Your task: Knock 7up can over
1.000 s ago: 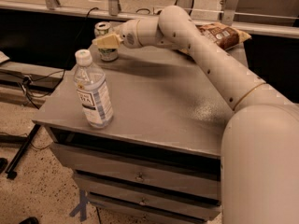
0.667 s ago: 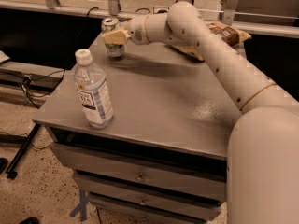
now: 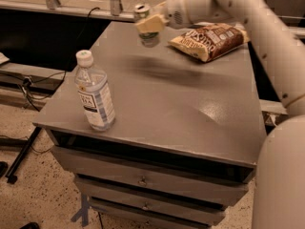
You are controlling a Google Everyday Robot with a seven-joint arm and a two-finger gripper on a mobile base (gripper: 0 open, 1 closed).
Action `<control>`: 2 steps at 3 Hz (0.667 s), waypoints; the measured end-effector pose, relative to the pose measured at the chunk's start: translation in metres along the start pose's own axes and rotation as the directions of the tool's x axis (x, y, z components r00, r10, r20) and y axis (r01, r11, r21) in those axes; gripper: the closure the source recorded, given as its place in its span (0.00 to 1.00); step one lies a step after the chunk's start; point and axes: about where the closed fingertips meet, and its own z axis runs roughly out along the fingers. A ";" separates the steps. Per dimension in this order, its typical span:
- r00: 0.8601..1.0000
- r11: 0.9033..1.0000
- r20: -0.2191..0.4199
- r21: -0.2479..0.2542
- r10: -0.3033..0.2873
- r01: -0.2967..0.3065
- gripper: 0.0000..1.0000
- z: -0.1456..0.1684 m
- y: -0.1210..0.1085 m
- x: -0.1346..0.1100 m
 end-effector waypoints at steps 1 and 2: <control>0.985 1.000 -0.172 -0.018 -0.028 0.026 1.00 -0.042 0.004 0.016; 0.925 0.996 -0.373 -0.083 -0.073 0.045 1.00 -0.059 0.018 0.046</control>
Offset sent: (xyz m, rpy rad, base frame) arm -0.1015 -0.1076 -0.0483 -0.7014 0.3358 0.1978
